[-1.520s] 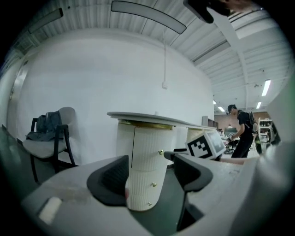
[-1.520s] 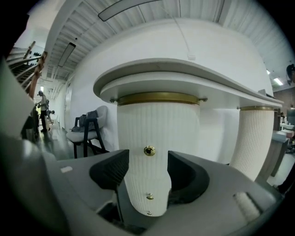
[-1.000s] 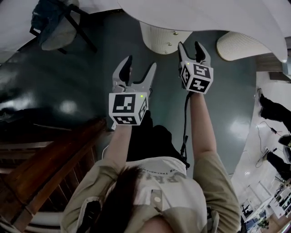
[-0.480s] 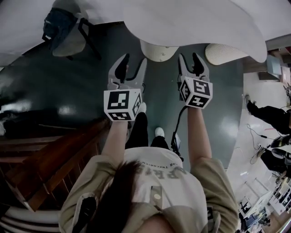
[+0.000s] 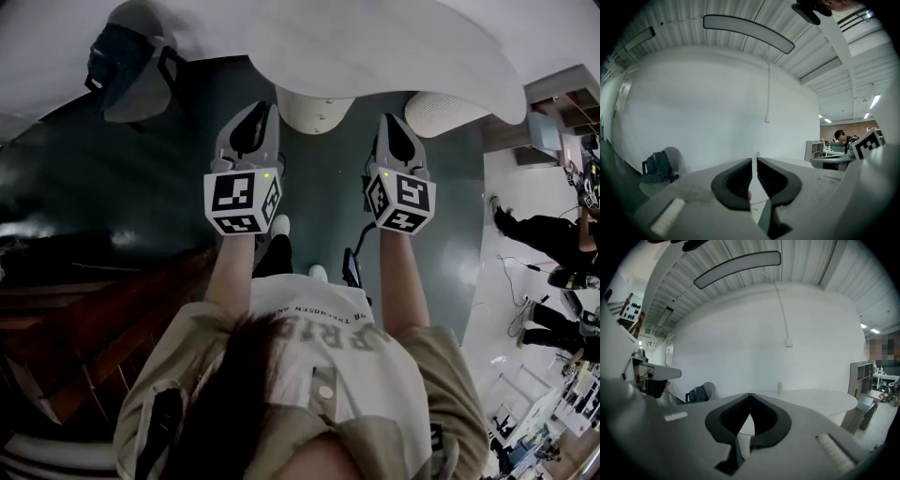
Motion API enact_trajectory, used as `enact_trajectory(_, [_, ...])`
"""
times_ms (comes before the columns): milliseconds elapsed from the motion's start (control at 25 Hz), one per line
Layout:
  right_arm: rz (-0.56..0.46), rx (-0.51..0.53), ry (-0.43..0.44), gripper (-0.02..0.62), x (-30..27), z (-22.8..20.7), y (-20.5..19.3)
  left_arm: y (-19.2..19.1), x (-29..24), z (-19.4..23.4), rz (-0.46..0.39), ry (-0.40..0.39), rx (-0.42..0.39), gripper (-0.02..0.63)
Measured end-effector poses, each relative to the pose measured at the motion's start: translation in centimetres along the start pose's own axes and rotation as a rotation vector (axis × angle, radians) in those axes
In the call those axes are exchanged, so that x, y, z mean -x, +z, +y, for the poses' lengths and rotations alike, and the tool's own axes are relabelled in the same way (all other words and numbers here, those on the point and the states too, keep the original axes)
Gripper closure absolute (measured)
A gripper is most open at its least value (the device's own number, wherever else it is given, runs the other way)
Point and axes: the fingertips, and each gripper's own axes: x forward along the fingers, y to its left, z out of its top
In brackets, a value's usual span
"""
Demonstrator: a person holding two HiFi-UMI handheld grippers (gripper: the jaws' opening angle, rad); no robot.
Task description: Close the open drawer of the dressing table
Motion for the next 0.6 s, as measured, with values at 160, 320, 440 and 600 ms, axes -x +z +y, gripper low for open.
enact_trajectory(160, [-0.028, -0.015, -0.014, 0.589, 1.4, -0.1, 0.3, 1.0, 0.4, 0.1, -0.035, -0.002, -0.021, 0.598])
enact_trajectory(320, [-0.036, -0.029, -0.023, 0.589, 2.0, -0.5, 0.1, 1.7, 0.0, -0.2, -0.051, -0.012, -0.044, 0.598])
enact_trajectory(440, [-0.054, -0.019, -0.027, 0.589, 2.0, -0.5, 0.6, 2.0, -0.4, -0.4, -0.06, -0.017, -0.064, 0.598])
enact_trajectory(600, [-0.081, 0.01, -0.037, 0.589, 1.6, -0.6, 1.7, 2.5, -1.0, -0.2, -0.063, -0.01, -0.076, 0.598])
